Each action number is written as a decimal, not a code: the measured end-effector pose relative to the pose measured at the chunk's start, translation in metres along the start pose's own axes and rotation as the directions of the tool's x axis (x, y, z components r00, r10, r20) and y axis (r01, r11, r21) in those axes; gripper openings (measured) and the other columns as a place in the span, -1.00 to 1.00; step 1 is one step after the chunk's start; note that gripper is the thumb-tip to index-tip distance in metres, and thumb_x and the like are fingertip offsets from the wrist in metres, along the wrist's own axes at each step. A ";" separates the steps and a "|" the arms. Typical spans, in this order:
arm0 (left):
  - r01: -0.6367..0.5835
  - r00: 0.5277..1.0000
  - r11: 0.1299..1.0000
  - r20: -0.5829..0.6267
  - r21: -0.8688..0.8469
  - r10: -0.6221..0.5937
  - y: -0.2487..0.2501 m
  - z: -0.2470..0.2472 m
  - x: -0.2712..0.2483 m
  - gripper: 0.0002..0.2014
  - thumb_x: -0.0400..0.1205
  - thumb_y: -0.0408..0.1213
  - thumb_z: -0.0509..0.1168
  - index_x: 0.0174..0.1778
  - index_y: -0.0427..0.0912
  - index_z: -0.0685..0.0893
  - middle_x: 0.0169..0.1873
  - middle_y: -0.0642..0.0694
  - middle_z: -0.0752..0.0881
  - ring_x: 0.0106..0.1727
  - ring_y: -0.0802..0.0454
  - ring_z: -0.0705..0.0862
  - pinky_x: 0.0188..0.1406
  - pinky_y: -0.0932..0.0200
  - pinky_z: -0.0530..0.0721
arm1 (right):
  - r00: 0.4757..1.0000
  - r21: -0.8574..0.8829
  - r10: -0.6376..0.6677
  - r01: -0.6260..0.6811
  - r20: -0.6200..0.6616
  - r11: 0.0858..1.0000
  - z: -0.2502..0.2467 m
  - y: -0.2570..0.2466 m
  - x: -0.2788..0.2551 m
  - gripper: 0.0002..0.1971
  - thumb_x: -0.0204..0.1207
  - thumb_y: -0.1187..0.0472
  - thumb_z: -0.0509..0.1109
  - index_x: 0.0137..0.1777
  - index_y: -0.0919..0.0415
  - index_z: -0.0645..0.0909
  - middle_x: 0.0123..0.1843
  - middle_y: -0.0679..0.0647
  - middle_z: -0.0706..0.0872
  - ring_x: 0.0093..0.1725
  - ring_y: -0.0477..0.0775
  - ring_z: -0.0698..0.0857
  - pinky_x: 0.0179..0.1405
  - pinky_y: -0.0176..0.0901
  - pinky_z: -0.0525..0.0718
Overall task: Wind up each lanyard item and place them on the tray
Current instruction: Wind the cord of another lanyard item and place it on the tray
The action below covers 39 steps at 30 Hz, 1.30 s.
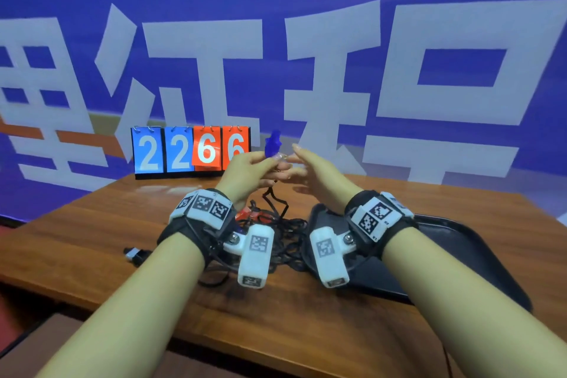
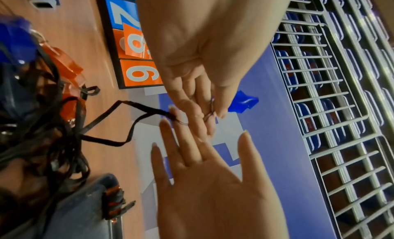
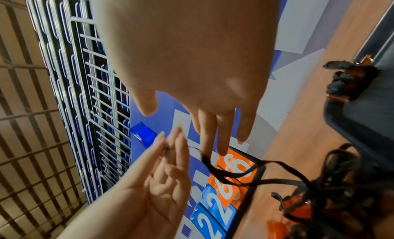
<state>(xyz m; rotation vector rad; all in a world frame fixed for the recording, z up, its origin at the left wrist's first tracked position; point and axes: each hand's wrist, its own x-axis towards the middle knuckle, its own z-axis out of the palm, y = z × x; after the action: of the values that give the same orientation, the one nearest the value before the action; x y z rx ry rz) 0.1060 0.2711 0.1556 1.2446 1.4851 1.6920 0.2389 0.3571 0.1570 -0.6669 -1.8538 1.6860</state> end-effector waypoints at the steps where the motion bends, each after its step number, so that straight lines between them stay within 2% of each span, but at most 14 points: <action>1: 0.003 1.000 1.000 -0.009 -0.027 -0.004 0.001 0.000 0.000 -0.86 0.72 -0.23 0.31 0.05 -0.18 0.75 -0.06 -0.17 0.85 -0.08 0.01 0.83 -0.17 0.26 0.70 | 0.999 -0.002 0.004 -0.004 0.045 1.000 0.003 0.005 0.000 -0.58 0.70 -0.22 0.07 0.22 0.02 0.62 0.07 0.09 0.80 0.27 0.09 0.71 0.37 0.07 0.45; 4: -0.007 0.997 0.998 -0.080 -0.062 0.002 -0.002 -0.002 0.001 -0.87 0.75 -0.26 0.27 0.11 -0.19 0.68 -0.14 -0.19 0.82 -0.18 0.01 0.82 -0.34 0.32 0.69 | 0.992 0.010 -0.001 0.000 0.127 1.000 0.007 0.014 0.001 -0.67 0.73 -0.08 0.11 0.26 0.03 0.62 -0.12 0.29 0.70 -0.01 0.15 0.74 0.34 0.14 0.51; 7: -0.009 0.990 0.994 -0.142 -0.105 -0.006 -0.011 -0.008 0.001 -0.89 0.77 -0.28 0.24 0.11 -0.22 0.61 -0.12 -0.16 0.84 -0.29 0.04 0.82 -0.47 0.36 0.60 | 0.998 -0.013 -0.046 0.046 0.039 0.999 0.003 0.016 0.001 -0.78 0.70 0.19 0.27 0.18 0.28 0.66 -0.46 0.05 0.55 -0.43 -0.01 0.62 -0.12 -0.09 0.64; 9: 0.011 0.975 0.990 -0.217 -0.142 -0.042 -0.020 -0.015 0.002 -0.89 0.74 -0.31 0.28 0.13 -0.24 0.62 -0.06 -0.16 0.81 -0.27 0.08 0.79 -0.47 0.37 0.61 | 0.992 -0.073 -0.109 0.104 -0.058 0.992 -0.003 0.016 0.002 -0.84 0.67 0.29 0.32 0.12 0.34 0.69 -0.57 -0.11 0.47 -0.54 -0.10 0.46 -0.34 -0.21 0.63; 11: 0.041 0.952 0.987 -0.294 -0.158 -0.086 -0.030 -0.023 0.004 -0.82 0.67 -0.31 0.38 0.13 -0.31 0.66 -0.08 -0.16 0.74 -0.26 0.11 0.71 -0.42 0.36 0.65 | 0.978 -0.118 -0.167 0.152 -0.127 0.981 -0.009 0.012 0.001 -0.86 0.65 0.27 0.35 0.09 0.29 0.71 -0.58 -0.19 0.43 -0.54 -0.12 0.35 -0.53 -0.31 0.47; 15: 0.048 0.936 0.977 -0.332 -0.207 -0.116 -0.043 -0.023 0.004 -0.87 0.64 -0.35 0.42 -0.02 -0.33 0.64 -0.29 -0.13 0.63 -0.38 0.12 0.61 -0.41 0.33 0.67 | 0.951 -0.117 -0.266 0.249 -0.160 0.961 -0.011 -0.004 -0.005 -0.83 0.64 0.22 0.38 0.11 0.31 0.70 -0.40 -0.03 0.57 -0.57 -0.15 0.33 -0.61 -0.37 0.28; 18: 0.085 0.912 0.945 -0.357 -0.315 -0.201 -0.049 -0.022 0.004 -0.94 0.68 -0.40 0.35 -0.08 -0.29 0.61 -0.34 -0.11 0.60 -0.37 0.09 0.61 -0.36 0.28 0.69 | 0.929 -0.082 -0.335 0.325 -0.160 0.942 -0.010 -0.015 -0.009 -0.81 0.65 0.26 0.37 0.14 0.37 0.69 -0.32 0.03 0.68 -0.57 -0.11 0.31 -0.59 -0.35 0.26; 20: 0.121 0.902 0.930 -0.353 -0.348 -0.249 -0.053 -0.025 0.004 -0.97 0.70 -0.42 0.31 -0.01 -0.32 0.62 -0.31 -0.13 0.60 -0.35 0.08 0.61 -0.38 0.29 0.68 | 0.902 -0.028 -0.378 0.381 -0.208 0.924 -0.014 -0.020 -0.010 -0.83 0.65 0.26 0.36 0.12 0.32 0.71 -0.31 0.00 0.71 -0.54 -0.09 0.29 -0.58 -0.35 0.25; 25: 0.150 0.890 0.955 -0.387 -0.255 -0.243 -0.068 -0.032 0.000 -0.77 0.58 -0.58 0.39 0.11 -0.31 0.60 -0.12 -0.28 0.71 -0.32 0.04 0.66 -0.52 0.37 0.63 | 0.860 0.103 -0.399 0.450 -0.318 0.887 -0.026 -0.024 -0.010 -0.81 0.65 0.26 0.37 0.17 0.31 0.71 -0.20 0.01 0.78 -0.52 -0.07 0.25 -0.59 -0.36 0.26; 28: 0.123 0.895 0.959 -0.390 -0.255 -0.218 -0.069 -0.031 -0.003 -0.60 0.56 -0.64 0.39 0.22 -0.17 0.53 -0.14 -0.26 0.72 -0.35 0.03 0.68 -0.56 0.36 0.62 | 0.881 0.071 -0.373 0.409 -0.292 0.910 -0.032 -0.017 -0.009 -0.82 0.64 0.27 0.36 0.16 0.29 0.70 -0.19 0.01 0.76 -0.52 -0.07 0.29 -0.59 -0.37 0.27; 32: 0.118 0.926 0.969 -0.328 -0.216 -0.186 -0.059 -0.020 -0.003 -0.80 0.64 -0.52 0.35 0.03 -0.19 0.51 -0.25 -0.14 0.66 -0.52 0.13 0.66 -0.51 0.25 0.57 | 0.939 0.038 -0.284 0.296 -0.192 0.954 -0.037 -0.003 -0.011 -0.76 0.65 0.32 0.30 0.26 0.31 0.65 -0.21 0.08 0.75 -0.52 -0.06 0.47 -0.52 -0.30 0.34; 34: 0.122 0.946 0.965 -0.267 -0.234 -0.185 -0.050 -0.015 -0.001 -0.85 0.65 -0.46 0.36 -0.05 -0.19 0.51 -0.26 -0.15 0.66 -0.37 0.02 0.67 -0.32 0.14 0.59 | 0.981 0.008 -0.174 0.175 -0.091 0.985 -0.036 0.002 -0.017 -0.70 0.69 0.20 0.25 0.33 0.33 0.58 -0.18 0.18 0.81 -0.45 0.03 0.64 -0.36 -0.20 0.51; 36: 0.125 0.963 0.952 -0.196 -0.279 -0.184 -0.040 -0.010 0.001 -0.87 0.65 -0.44 0.37 -0.09 -0.19 0.53 -0.30 -0.13 0.67 -0.32 -0.01 0.67 -0.22 0.12 0.63 | 0.998 -0.161 -0.045 0.038 -0.039 0.986 -0.035 0.010 -0.021 -0.58 0.71 -0.03 0.19 0.29 0.31 0.62 -0.09 0.28 0.84 -0.27 0.06 0.76 -0.05 -0.08 0.61; 39: 0.133 0.982 0.944 -0.091 -0.301 -0.167 -0.025 -0.001 0.001 -0.87 0.63 -0.46 0.38 -0.11 -0.19 0.55 -0.35 -0.09 0.64 -0.38 0.04 0.65 -0.39 0.24 0.58 | 0.998 -0.495 -0.054 0.036 -0.023 0.868 -0.032 0.026 -0.018 -0.54 0.64 -0.16 0.22 0.23 0.19 0.70 0.17 0.10 0.80 0.15 0.02 0.72 0.31 -0.01 0.56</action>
<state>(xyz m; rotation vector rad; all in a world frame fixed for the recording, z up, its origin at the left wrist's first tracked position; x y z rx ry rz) 0.1009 0.2771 0.1320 0.8673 1.2962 1.8267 0.2734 0.3703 0.1327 -0.8373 -2.2779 1.1529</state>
